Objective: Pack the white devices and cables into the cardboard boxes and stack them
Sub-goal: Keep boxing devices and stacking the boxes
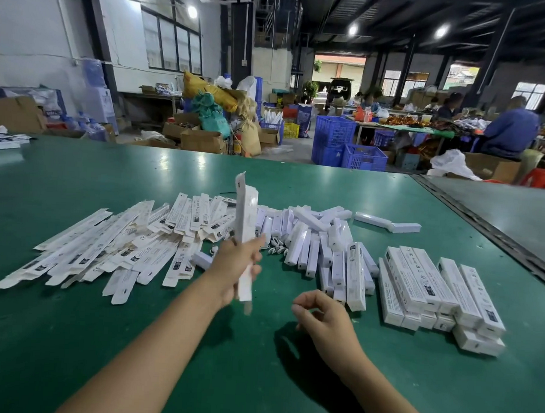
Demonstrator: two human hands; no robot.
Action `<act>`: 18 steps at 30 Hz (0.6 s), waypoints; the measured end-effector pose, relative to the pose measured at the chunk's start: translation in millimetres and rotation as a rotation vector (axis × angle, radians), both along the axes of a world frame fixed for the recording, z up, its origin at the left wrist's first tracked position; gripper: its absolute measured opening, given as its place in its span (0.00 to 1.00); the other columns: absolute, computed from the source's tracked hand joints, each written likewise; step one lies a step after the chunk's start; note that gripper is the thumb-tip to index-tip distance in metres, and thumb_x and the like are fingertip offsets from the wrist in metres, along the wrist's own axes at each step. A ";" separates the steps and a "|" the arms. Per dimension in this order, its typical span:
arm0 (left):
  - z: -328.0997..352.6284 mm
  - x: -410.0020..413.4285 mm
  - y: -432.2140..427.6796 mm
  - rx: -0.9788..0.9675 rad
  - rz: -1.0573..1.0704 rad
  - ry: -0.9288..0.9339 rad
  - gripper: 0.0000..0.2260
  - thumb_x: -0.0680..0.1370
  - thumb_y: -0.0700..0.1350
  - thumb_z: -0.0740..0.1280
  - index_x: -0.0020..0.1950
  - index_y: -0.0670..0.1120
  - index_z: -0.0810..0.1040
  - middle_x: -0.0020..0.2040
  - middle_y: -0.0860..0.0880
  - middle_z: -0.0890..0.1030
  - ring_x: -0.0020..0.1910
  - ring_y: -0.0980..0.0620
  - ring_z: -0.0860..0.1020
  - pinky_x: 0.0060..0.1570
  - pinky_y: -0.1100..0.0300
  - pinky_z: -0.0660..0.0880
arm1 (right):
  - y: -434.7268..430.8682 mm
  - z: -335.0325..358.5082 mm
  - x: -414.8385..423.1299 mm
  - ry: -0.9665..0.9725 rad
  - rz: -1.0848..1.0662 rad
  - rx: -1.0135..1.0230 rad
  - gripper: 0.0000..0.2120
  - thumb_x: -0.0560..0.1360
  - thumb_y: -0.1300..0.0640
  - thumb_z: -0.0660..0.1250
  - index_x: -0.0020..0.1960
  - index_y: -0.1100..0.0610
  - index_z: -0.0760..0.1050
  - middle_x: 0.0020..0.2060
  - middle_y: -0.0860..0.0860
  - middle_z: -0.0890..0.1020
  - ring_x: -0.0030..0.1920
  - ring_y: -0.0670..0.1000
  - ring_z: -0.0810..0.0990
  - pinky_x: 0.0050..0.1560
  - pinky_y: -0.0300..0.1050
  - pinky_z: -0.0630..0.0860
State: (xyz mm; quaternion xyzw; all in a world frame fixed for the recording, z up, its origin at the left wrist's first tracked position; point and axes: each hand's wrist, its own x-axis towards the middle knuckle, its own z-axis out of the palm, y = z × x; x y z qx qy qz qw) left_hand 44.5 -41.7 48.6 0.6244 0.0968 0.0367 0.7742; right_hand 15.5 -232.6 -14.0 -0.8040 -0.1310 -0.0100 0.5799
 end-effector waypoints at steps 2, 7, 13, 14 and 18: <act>-2.0 -9.2 -15.1 -0.131 -0.125 -0.025 0.18 0.75 0.50 0.69 0.60 0.41 0.77 0.36 0.47 0.82 0.33 0.52 0.79 0.37 0.59 0.76 | 4.1 2.1 -3.9 0.043 0.072 0.127 0.06 0.79 0.58 0.66 0.46 0.58 0.78 0.37 0.51 0.81 0.34 0.50 0.80 0.40 0.44 0.77; -15.3 -25.5 -38.9 -0.209 -0.240 -0.065 0.14 0.85 0.50 0.56 0.65 0.45 0.74 0.57 0.44 0.85 0.56 0.45 0.80 0.56 0.45 0.79 | 9.1 11.3 -12.1 0.300 0.253 0.442 0.19 0.82 0.47 0.56 0.52 0.57 0.81 0.41 0.57 0.83 0.39 0.55 0.81 0.41 0.46 0.78; -33.2 -30.4 -44.9 -0.125 -0.275 -0.068 0.15 0.85 0.49 0.54 0.68 0.51 0.74 0.59 0.49 0.84 0.57 0.46 0.83 0.57 0.50 0.79 | 7.1 10.3 -9.6 0.334 0.242 0.500 0.08 0.79 0.60 0.66 0.56 0.63 0.78 0.41 0.62 0.83 0.37 0.58 0.81 0.38 0.50 0.78; -34.2 -31.0 -46.0 -0.120 -0.261 -0.063 0.14 0.85 0.50 0.56 0.67 0.52 0.74 0.58 0.49 0.85 0.56 0.46 0.84 0.55 0.50 0.80 | 6.5 10.3 -9.3 0.313 0.231 0.492 0.09 0.78 0.60 0.68 0.56 0.63 0.78 0.40 0.64 0.82 0.36 0.59 0.81 0.39 0.51 0.76; -39.3 -25.6 -43.2 -0.179 -0.053 -0.104 0.12 0.83 0.51 0.61 0.64 0.49 0.75 0.52 0.47 0.86 0.52 0.44 0.84 0.48 0.50 0.81 | 1.7 12.6 -6.3 0.245 0.160 0.354 0.07 0.78 0.59 0.68 0.55 0.60 0.79 0.40 0.66 0.83 0.35 0.59 0.81 0.36 0.48 0.74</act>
